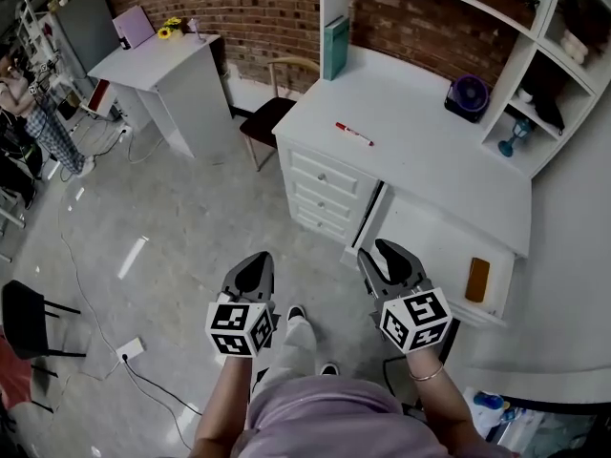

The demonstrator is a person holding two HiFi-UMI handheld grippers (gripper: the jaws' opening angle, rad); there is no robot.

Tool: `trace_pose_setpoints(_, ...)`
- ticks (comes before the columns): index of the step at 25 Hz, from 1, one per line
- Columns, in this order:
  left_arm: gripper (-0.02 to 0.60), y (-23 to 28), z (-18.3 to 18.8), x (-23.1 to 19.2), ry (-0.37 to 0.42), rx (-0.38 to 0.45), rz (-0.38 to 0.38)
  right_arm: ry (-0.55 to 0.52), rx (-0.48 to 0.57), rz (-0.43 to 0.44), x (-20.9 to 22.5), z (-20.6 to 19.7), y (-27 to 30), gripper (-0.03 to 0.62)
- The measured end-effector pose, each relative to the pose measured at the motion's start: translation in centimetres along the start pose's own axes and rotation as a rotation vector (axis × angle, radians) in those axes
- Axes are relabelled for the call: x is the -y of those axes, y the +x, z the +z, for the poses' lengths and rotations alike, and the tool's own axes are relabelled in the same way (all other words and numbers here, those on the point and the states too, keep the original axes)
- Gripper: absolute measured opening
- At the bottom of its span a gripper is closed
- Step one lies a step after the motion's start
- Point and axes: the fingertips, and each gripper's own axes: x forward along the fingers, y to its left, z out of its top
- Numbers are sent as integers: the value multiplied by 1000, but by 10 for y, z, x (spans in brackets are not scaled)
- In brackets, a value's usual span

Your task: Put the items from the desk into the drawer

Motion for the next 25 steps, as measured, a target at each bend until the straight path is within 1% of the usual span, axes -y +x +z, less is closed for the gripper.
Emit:
trace_pose_setpoints(6, 0, 47, 22, -38, -7, -9, -31, 1, -16, -57, 25, 18, 53, 150)
trace_pose_setpoints(12, 0, 85, 33, -68, -11, -20, -73, -10, -28, -115, 45, 36, 93, 153)
trace_pose_setpoints(16, 0, 104, 39, -85, 0, -29, -90, -17, -27, -144, 52, 48, 115, 155)
trace_pose_setpoints(25, 0, 134, 50, -112, -9, -35, -125, -26, -25, -184, 65, 74, 154, 155)
